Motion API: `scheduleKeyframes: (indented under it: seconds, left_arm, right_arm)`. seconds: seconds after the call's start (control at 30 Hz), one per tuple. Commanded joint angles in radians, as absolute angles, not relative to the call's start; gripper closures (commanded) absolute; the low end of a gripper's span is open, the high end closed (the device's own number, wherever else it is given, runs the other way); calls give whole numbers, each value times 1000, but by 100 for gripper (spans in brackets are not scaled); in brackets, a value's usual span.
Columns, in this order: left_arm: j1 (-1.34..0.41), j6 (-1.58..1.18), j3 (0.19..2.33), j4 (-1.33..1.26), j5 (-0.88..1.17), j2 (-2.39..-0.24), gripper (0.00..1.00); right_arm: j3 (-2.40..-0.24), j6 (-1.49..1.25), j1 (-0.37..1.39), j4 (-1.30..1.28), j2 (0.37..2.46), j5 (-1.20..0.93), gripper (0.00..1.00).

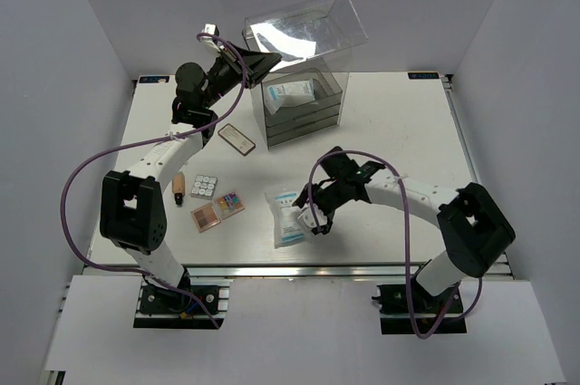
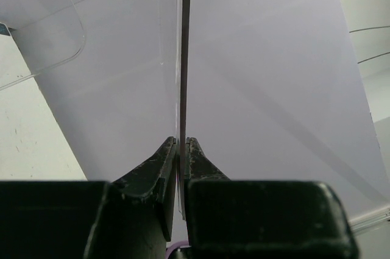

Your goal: Organize the makeup

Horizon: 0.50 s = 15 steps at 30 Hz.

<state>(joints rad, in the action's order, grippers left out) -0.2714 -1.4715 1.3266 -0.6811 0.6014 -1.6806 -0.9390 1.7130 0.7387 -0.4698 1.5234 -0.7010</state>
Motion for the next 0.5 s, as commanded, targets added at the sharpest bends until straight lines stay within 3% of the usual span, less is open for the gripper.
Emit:
scheduleKeyframes:
  seconds: [0.0,0.33,0.47]
  left_arm:
    - [-267,-1497,1330,-724,595,-1660,94]
    - [-265,-1503,1319,-730,600,-1660,94]
    - [-267,-1503,1309,-730,598,-1654,94]
  right_arm:
    - [-962,1730,784,-385,1577,-623,34]
    - [-979,1833,821,-387,1687,-532,39]
    - [-985,1850,833,-400,1718,-522,47]
